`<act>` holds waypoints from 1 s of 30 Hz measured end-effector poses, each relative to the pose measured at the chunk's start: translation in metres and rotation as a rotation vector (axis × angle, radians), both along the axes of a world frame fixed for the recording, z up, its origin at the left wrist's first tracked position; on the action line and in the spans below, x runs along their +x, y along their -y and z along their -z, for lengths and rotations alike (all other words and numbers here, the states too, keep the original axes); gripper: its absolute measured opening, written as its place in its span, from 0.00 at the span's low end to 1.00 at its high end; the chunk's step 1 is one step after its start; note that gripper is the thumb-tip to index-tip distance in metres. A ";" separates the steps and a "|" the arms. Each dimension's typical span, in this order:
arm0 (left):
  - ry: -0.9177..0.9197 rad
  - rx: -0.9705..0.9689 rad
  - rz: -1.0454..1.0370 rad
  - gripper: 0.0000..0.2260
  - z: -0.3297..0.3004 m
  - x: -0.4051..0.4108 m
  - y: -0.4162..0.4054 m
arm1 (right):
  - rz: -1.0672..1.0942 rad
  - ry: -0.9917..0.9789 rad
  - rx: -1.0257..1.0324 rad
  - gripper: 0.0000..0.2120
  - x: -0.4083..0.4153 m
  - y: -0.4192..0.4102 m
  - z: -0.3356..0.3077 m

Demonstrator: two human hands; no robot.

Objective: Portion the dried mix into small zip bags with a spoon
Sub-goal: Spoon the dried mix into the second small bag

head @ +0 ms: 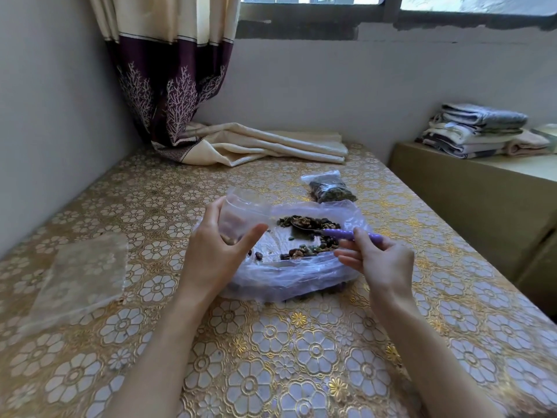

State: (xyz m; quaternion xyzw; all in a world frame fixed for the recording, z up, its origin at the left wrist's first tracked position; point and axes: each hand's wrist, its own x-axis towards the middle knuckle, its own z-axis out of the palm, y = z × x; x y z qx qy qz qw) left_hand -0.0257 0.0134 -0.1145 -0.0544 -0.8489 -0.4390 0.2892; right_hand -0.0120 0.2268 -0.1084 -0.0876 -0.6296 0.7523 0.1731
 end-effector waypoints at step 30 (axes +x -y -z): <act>0.048 -0.030 0.044 0.41 0.003 0.000 0.000 | -0.237 -0.215 -0.125 0.04 0.028 0.001 -0.041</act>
